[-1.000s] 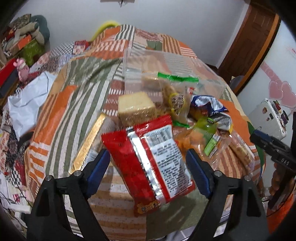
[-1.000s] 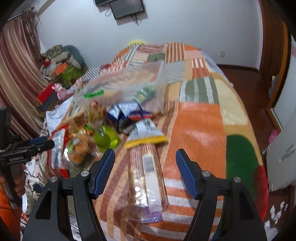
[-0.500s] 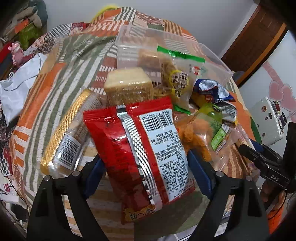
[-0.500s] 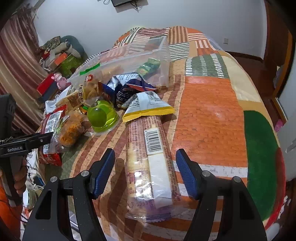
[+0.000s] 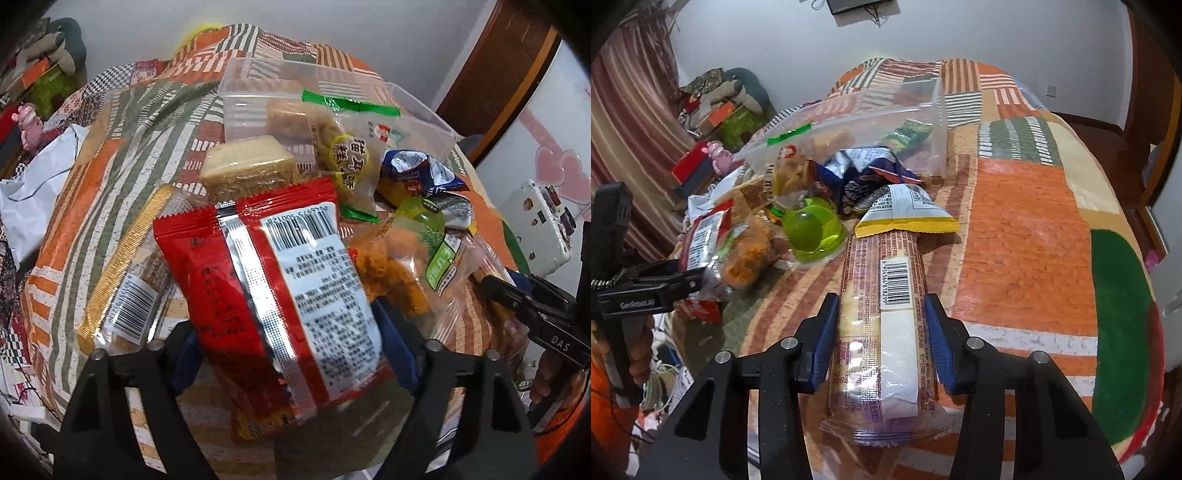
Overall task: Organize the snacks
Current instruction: 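Grasp the red chip bag with left tool while right tool grasps wafer roll, then lower red chip bag into box with left tool while right tool drops wafer roll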
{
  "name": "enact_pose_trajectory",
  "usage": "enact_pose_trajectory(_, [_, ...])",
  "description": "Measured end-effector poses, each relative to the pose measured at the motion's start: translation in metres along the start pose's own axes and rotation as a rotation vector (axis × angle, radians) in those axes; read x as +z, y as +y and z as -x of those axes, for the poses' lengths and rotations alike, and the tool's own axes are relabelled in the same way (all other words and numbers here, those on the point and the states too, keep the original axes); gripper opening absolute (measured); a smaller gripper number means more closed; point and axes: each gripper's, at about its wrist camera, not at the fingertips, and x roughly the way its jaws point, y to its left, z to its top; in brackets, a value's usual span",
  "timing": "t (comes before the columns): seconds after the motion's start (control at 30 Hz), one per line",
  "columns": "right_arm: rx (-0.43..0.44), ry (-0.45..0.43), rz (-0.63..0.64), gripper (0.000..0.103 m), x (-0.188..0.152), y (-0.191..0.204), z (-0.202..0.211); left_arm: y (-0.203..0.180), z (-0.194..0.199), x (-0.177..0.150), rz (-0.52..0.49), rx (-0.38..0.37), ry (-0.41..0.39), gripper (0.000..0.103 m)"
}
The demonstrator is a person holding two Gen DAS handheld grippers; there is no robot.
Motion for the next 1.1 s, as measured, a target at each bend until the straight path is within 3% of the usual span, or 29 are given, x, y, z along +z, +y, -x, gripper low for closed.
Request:
enact_pose_trajectory(0.17, [0.025, -0.031, 0.015, 0.042, 0.004, 0.009, 0.009, 0.004, 0.013, 0.005, 0.005, -0.001, -0.040, 0.064])
enact_pose_trajectory(0.6, [0.071, -0.165, 0.038, 0.042, 0.034, 0.020, 0.042, -0.016, 0.059, 0.027, -0.049, -0.012, -0.185, 0.064])
enact_pose_trajectory(1.1, [0.065, -0.314, 0.069, 0.042, 0.085, 0.025, 0.057, -0.028, 0.087, 0.081, -0.085, -0.006, -0.332, 0.064])
